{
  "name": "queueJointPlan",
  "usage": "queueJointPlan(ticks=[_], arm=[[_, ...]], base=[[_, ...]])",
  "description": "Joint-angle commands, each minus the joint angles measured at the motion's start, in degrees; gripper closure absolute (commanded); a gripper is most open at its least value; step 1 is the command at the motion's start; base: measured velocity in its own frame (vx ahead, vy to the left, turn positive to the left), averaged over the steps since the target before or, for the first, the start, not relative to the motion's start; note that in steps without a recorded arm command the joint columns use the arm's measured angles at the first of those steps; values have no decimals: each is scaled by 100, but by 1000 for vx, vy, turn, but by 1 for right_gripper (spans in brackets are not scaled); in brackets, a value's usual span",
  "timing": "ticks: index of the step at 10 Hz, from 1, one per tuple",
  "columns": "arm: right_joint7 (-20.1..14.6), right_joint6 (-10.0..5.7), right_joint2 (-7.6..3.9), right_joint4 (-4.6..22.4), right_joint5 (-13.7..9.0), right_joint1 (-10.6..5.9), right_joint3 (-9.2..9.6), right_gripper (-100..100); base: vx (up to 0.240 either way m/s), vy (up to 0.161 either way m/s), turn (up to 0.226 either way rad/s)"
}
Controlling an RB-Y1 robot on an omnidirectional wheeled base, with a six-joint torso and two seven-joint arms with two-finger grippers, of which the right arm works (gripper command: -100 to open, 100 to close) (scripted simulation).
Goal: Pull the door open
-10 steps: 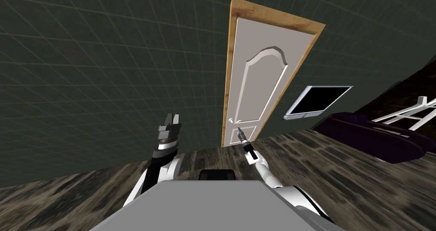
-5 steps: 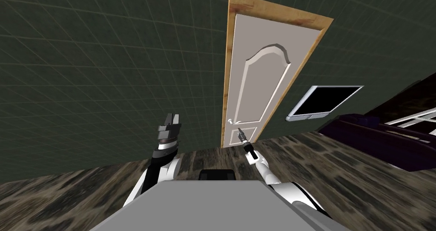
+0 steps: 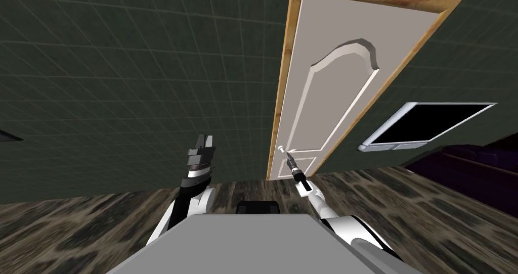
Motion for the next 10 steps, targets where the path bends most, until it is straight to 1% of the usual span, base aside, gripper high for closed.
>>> queueJointPlan(ticks=[1, 3, 4, 5, 6, 7, 8, 9, 10], arm=[[5, -130, -30, 219, -49, -74, 0, -100], [-3, -224, -120, 359, -163, -93, 16, -100], [-15, -351, -241, 547, -315, -120, 37, -100], [-20, -416, -302, 642, -393, -133, 48, -100], [-20, -416, -302, 642, -393, -133, 48, -100], [-24, -460, -344, 707, -445, -142, 56, -100], [-21, -431, -321, 668, -416, -128, 52, -100], [-21, -431, -321, 668, -416, -128, 52, 100], [-21, -431, -321, 668, -416, -128, 52, 100]], base=[[101, 42, 10], [60, 28, 56], [150, 13, 141], [176, -27, 130], [134, -21, 36], [121, -14, 28], [57, -10, 9], [0, 0, 0], [-19, 3, -8]])
